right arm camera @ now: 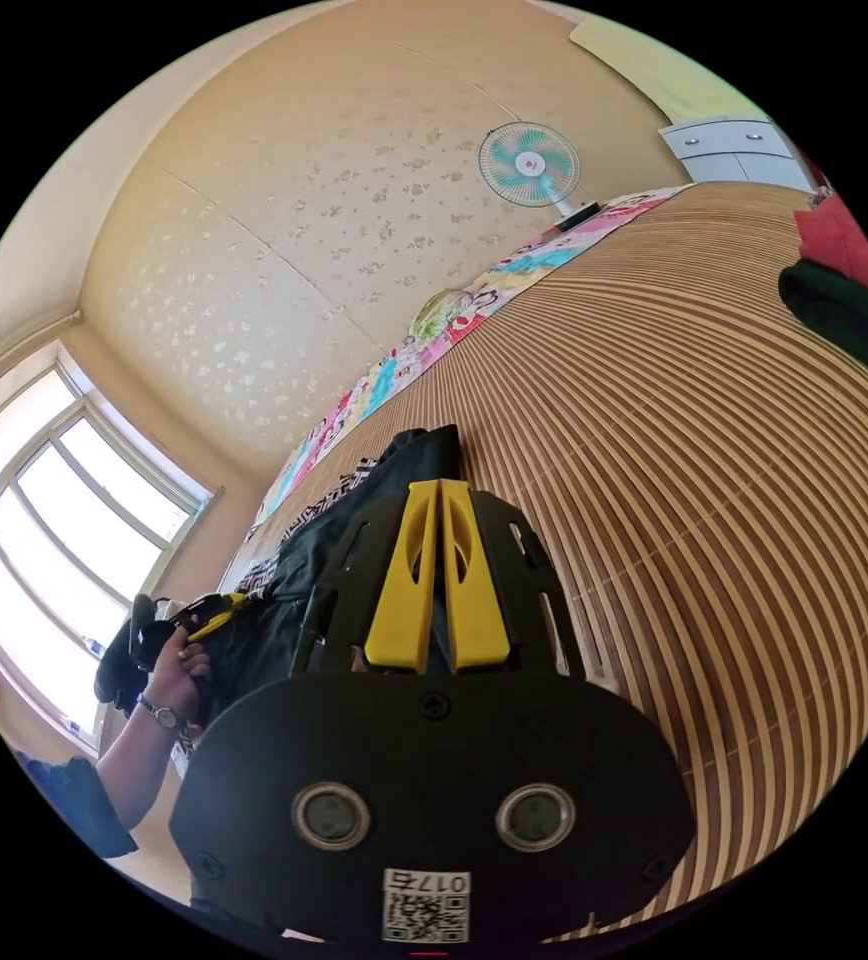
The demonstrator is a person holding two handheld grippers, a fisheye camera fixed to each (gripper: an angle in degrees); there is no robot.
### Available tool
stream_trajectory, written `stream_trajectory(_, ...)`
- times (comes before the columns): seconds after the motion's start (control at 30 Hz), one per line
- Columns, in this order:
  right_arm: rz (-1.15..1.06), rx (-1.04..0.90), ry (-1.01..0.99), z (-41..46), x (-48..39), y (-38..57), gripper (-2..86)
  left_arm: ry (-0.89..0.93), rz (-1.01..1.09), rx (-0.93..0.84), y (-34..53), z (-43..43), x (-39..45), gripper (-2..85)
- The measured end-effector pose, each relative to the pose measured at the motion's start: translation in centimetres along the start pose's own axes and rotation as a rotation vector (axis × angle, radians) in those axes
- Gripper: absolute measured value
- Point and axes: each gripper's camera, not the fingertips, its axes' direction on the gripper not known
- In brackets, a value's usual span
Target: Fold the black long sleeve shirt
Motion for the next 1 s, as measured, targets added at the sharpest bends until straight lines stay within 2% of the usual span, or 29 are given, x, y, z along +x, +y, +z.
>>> stream_trajectory(0.1, 0.011, 0.01, -0.016, -1.0, 0.8, -0.1, 0.5, 0.04, 0.049, 0.041, 2.3, -2.6, 0.5, 3.7)
stream_trajectory(0.27, 0.023, -0.001, -0.021, -1.9, 1.6, -0.5, 0.5, -0.056, -0.032, 0.04, 5.7, -2.8, -4.4, 4.0)
stream_trajectory(0.37, 0.041, -0.01, -0.025, -2.2, 2.3, -0.8, 0.6, 0.014, 0.013, 0.087, 7.0, -4.5, -5.2, 3.3)
stream_trajectory(0.57, 0.051, -0.03, -0.035, -2.1, 3.2, -1.3, 1.2, 0.027, 0.095, 0.059, 7.6, -5.5, -3.8, 3.4)
stream_trajectory(0.63, 0.071, -0.048, -0.034, -1.7, 3.6, -1.6, 1.5, -0.016, 0.046, 0.04, 8.8, -5.5, -4.9, 4.8)
stream_trajectory(0.77, 0.167, -0.155, 0.082, -0.2, 3.4, -3.5, 1.7, -0.023, 0.022, 0.091, 9.5, -6.3, -6.7, 6.2)
stream_trajectory(0.87, 0.049, -0.125, 0.121, 0.1, -1.1, -5.1, 1.7, -0.075, 0.036, 0.032, 7.4, -4.7, -7.1, 6.8)
stream_trajectory(0.93, -0.072, -0.121, 0.116, 1.3, -4.7, -5.9, 1.8, -0.138, -0.004, -0.092, 4.9, -0.7, -7.9, 7.1)
stream_trajectory(1.0, -0.2, -0.194, 0.209, 5.4, -8.2, -6.5, 1.5, -0.149, -0.016, -0.129, 3.6, 2.0, -8.5, 6.6)
